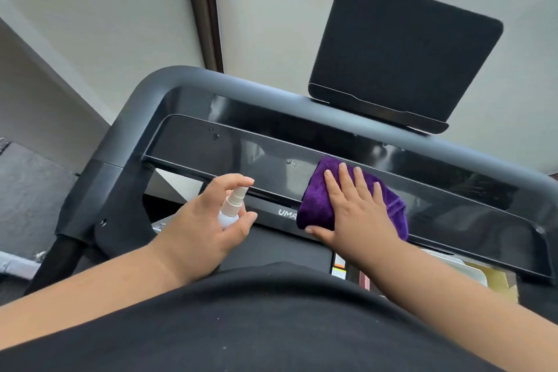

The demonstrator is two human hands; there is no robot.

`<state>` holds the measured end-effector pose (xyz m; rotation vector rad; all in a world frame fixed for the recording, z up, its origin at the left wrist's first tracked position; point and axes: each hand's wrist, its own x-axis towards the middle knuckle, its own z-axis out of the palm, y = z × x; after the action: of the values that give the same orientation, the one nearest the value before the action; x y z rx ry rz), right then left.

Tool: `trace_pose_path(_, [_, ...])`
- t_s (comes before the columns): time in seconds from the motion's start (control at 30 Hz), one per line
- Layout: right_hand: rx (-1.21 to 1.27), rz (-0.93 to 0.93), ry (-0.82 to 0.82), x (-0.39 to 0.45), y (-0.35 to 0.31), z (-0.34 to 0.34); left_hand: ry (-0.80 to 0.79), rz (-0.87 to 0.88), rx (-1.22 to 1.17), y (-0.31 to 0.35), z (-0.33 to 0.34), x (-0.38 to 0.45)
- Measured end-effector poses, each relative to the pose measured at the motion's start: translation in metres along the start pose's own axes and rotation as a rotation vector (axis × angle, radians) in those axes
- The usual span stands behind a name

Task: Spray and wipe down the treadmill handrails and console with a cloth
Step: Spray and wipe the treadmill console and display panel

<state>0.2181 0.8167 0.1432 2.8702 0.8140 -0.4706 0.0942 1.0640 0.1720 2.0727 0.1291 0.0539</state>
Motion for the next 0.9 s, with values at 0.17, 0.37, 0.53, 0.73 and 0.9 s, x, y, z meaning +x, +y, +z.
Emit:
trace_pose_path(0.17, [-0.004,-0.110,0.041,0.055,-0.066,-0.018,0.037,-0.023,0.053,-0.024,-0.032,-0.018])
trace_pose_path(0.37, [-0.011,-0.212,0.062,0.099,-0.142,-0.028,0.067,-0.049,0.051,-0.031,-0.052,-0.024])
trace_pose_path(0.53, [0.011,-0.231,0.042,0.068,-0.113,-0.023,0.054,-0.036,0.015,-0.034,-0.060,-0.025])
trace_pose_path(0.73, [-0.025,-0.148,0.039,0.047,-0.110,-0.012,0.087,-0.046,0.035,-0.052,-0.075,-0.028])
trace_pose_path(0.9, [-0.034,-0.215,0.018,0.099,-0.157,-0.036,0.123,-0.070,0.042,-0.062,-0.084,-0.032])
